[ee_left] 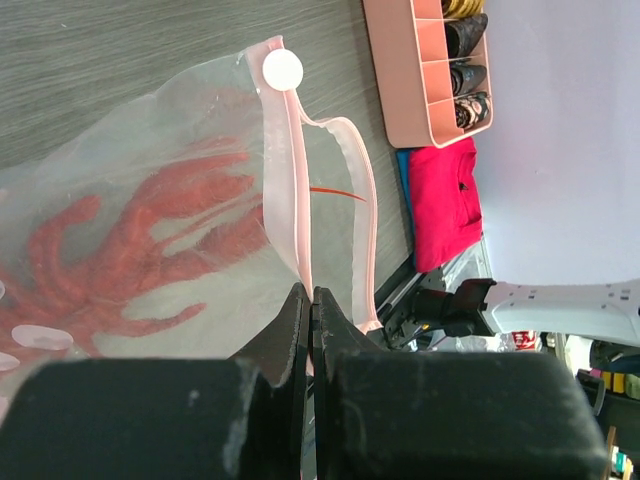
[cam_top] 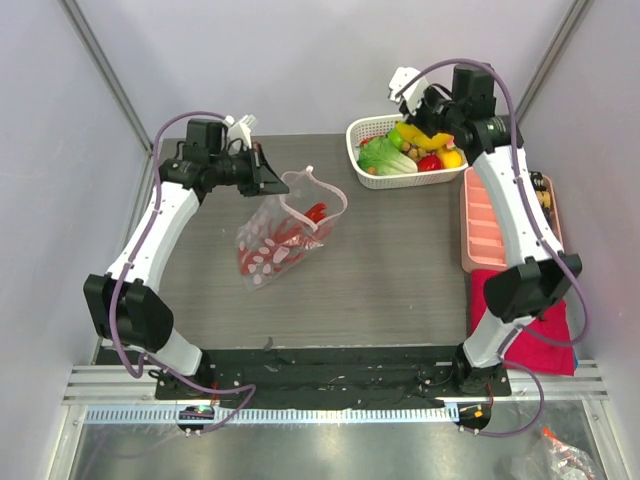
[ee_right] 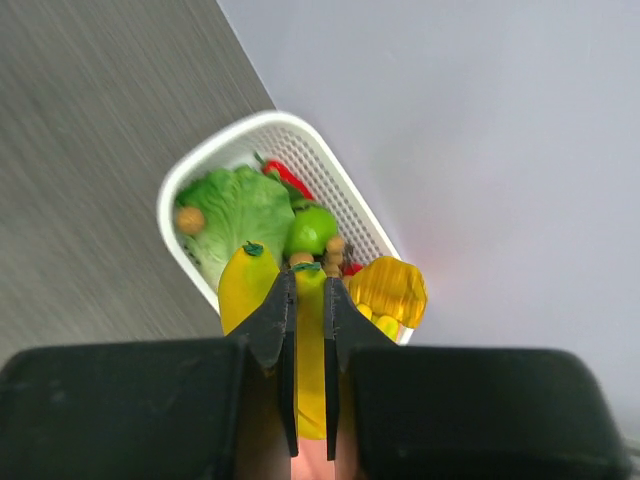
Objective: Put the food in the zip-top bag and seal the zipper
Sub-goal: Pick up the fake fruit from the bin, then place the fake fruit in the zipper food storage bag.
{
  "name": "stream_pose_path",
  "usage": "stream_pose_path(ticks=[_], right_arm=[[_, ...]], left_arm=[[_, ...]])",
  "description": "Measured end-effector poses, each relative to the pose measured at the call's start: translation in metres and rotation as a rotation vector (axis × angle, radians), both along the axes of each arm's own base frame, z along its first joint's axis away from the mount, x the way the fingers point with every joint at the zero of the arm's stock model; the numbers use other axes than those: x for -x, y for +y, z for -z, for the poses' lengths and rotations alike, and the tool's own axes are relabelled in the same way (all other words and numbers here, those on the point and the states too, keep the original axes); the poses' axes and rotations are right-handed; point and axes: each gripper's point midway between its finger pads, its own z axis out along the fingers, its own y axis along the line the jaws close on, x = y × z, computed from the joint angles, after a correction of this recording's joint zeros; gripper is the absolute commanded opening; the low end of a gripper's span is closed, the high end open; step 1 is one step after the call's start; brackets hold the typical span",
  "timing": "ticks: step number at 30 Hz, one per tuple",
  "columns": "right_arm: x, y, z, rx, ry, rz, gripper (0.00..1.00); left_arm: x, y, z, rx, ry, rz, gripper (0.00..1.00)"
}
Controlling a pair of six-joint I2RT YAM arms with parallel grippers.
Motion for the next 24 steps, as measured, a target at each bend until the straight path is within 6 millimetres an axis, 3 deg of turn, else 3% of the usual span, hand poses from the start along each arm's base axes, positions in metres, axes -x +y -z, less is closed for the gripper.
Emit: stream_pose_path(ticks=[7,12,19,24], right_arm=[[0.095,0.063,-0.063,-0.13,-0.066,-0.204,0.01],[0.163,0.092,-0.091,-0.251,-0.055,-0.351,0.01],[0.238,0.123,-0.098,-0.404,0.054,-0.53,0.01],[0.263,0.144,-0.092,-0.45,0.142,-0.613,0.01]], left_arm=[[0.001,0.0,0.003,0.019,0.014,0.005,0.0],[0.0,0.002,0.001,0.032,0.014,0.009,0.0],[0.0,0.001,0.003,0.05,0.014,0.018,0.0],[0.003,-0.001,0.005,0.067,0.023,0.035,0.0]])
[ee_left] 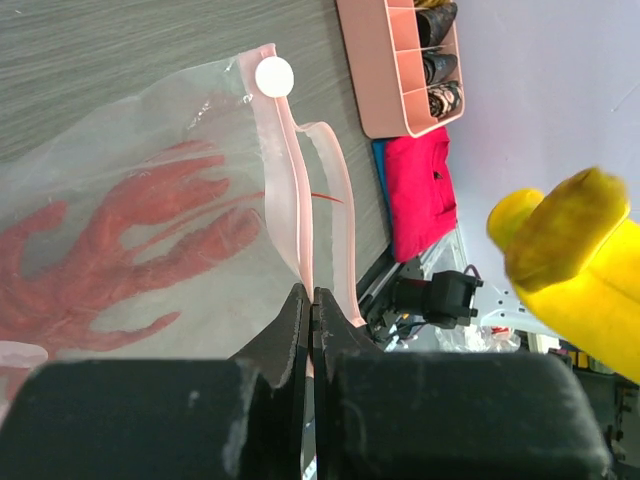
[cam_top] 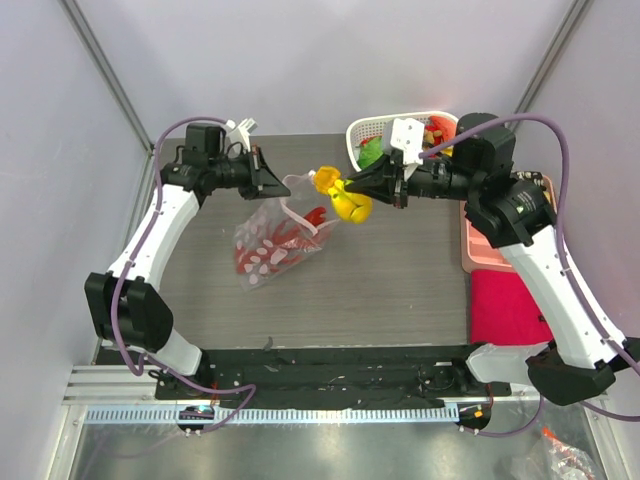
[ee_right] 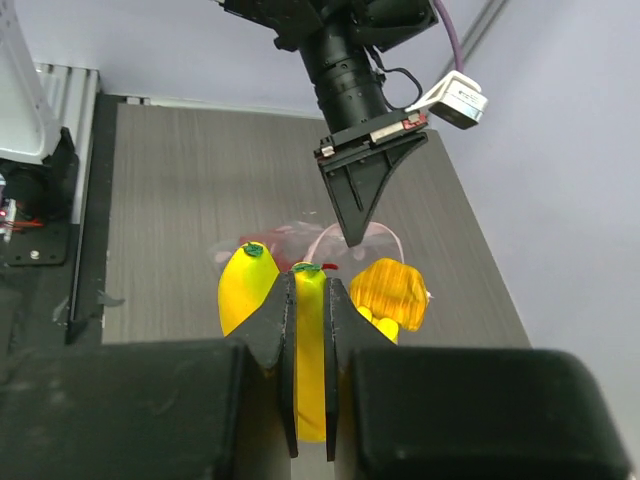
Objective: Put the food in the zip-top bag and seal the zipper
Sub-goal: Place the fake fruit in the zipper food storage bag.
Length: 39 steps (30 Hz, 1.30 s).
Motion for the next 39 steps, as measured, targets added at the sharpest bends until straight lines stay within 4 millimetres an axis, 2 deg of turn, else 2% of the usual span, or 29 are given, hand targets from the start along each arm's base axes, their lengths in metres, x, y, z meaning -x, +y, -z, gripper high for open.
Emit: stream_pose_path(ticks=[7,16,27,33,35,39], right_arm=[[-0.001,0.016,0.013,-0.004,0.097,-0.042,0.01],[-0.02,0.038,0.044,0.021,0.265,-0.068,0.01],[-0.035,0.06,0.048,-0.003,0.433,-0.094,0.01],[-0.052,0.072,0.055,-0.062,0.504,-0.054,0.01],[-0.059,0.075,0.063,-0.097,0.529,-0.031,0.01],[-0.071,0.08,0.09,-0.15,0.578,0.023,0.01]], left_arm=[[0.007,-0.004,-0.004,0.034,-0.001,0.029,0.0],[0.02,-0.008,-0.011,0.082,-0.02,0.081,0.0],[0.045,-0.013,-0.02,0.164,-0.038,0.17,0.0],[0.053,-0.015,-0.028,0.218,-0.028,0.187,0.0],[0.054,-0.016,-0.03,0.239,-0.025,0.191,0.0],[0.054,-0.019,-0.031,0.283,0.006,0.192,0.0]])
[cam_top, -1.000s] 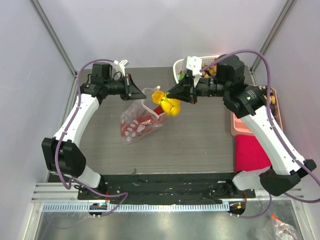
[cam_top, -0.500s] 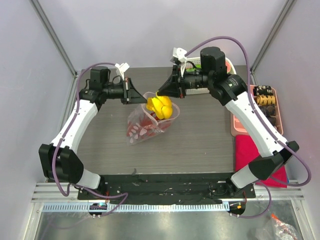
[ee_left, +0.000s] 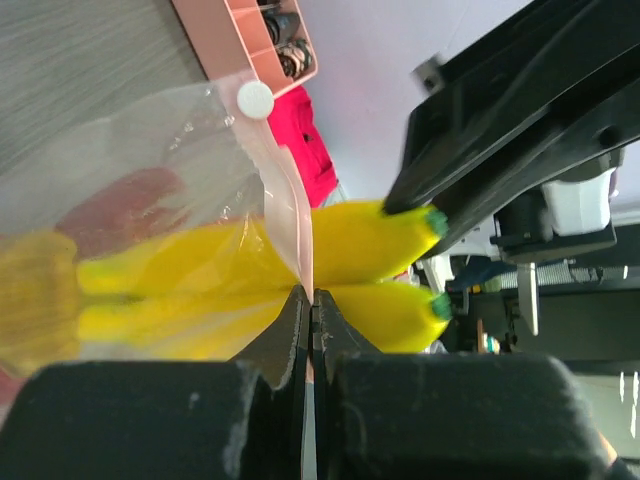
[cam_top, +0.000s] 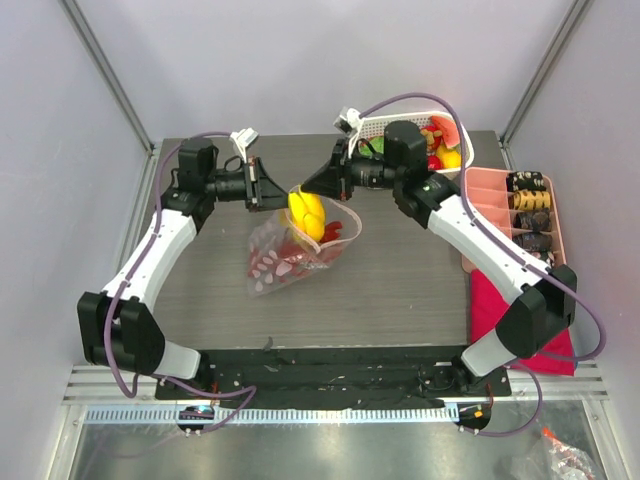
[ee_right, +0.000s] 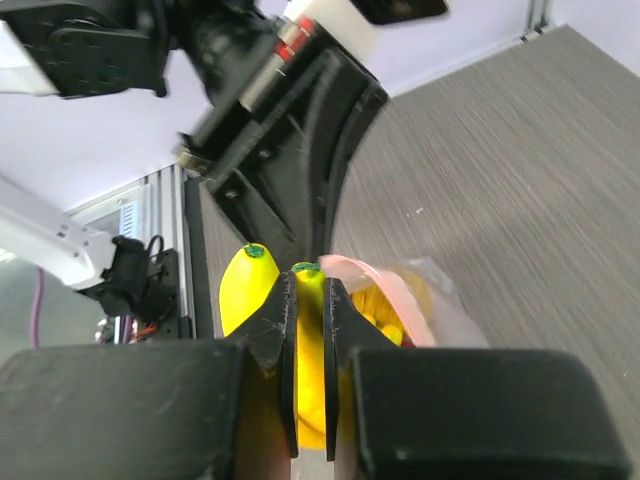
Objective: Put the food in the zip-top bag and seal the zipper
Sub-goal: Place the fake fruit in the zipper food storage bag.
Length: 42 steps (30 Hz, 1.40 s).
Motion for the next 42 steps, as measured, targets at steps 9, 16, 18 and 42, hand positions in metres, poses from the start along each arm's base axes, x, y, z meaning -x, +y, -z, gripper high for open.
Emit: stream_pose_path(ticks=[9,16,18,42], right_arm=[[-0.001,0.001,0.044,-0.114,-0.005,0.157,0.01],[0.009,0.001,0.063,-0.173,-0.084,0.239,0.41],[0.012,0.003,0.064,-0.168,-0.105,0.227,0.67],[-0.001,-0.093,0.114,0.336,0.168,0.475,0.63]], left_arm=[[-0.011,0.003,-0.007,0.064,0.029,-0.039,0.0],[-0.013,0.003,-0.014,0.112,0.053,-0.037,0.0],[-0.014,0.004,-0.014,0.117,0.062,-0.039,0.0],[-0.019,0.015,0.01,0.071,0.091,-0.091,0.0]])
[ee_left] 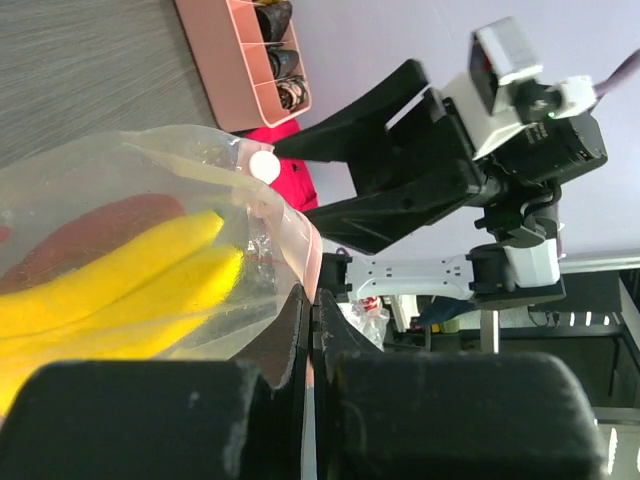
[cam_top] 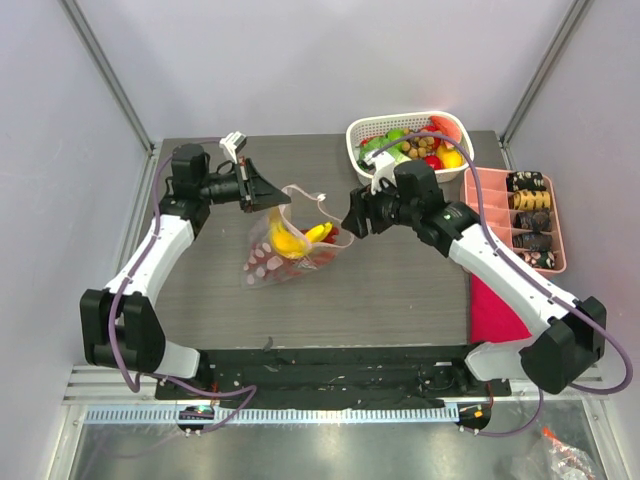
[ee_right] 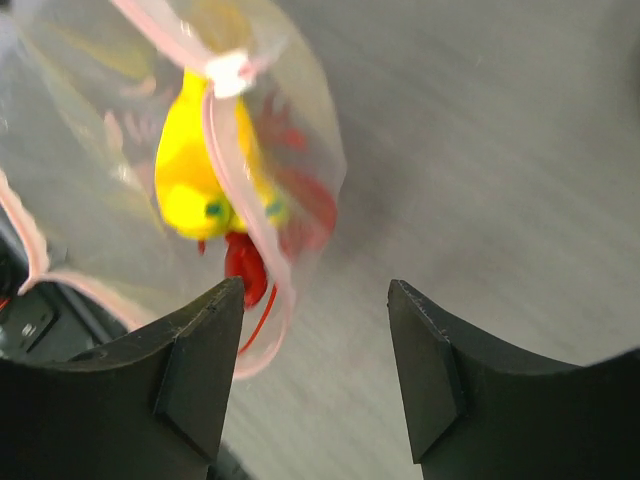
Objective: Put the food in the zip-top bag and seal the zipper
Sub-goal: Place the fake fruit in the zipper food storage bag, then adjust the zipper food storage bag at the center of the board.
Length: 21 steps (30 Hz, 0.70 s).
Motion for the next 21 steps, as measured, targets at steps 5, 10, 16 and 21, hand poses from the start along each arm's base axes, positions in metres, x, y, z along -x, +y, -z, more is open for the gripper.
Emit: stream_pose_path(ticks=[5,10,16,21], right_arm=[[0.021,0.003,0.013,-0.004,0.106,-0.054,0.63],[0.026,0.008,0.015,-0.026,0.14,-0.081,0.59],[0.025,0.02,0.045,-0.029,0.266,-0.092,0.02],[0.027,0.026,0.049,-0.065,0.344,-0.066,0.01]], left_arm=[[0.004,0.002,0.004,-0.03,-0.01,-0.011,0.0],[0.009,0.004,0.007,-0.054,-0.017,-0.013,0.0],[0.017,0.006,0.007,-0.069,-0.016,-0.011,0.0],[0.026,0.01,0.007,-0.109,-0.019,-0.023,0.0]])
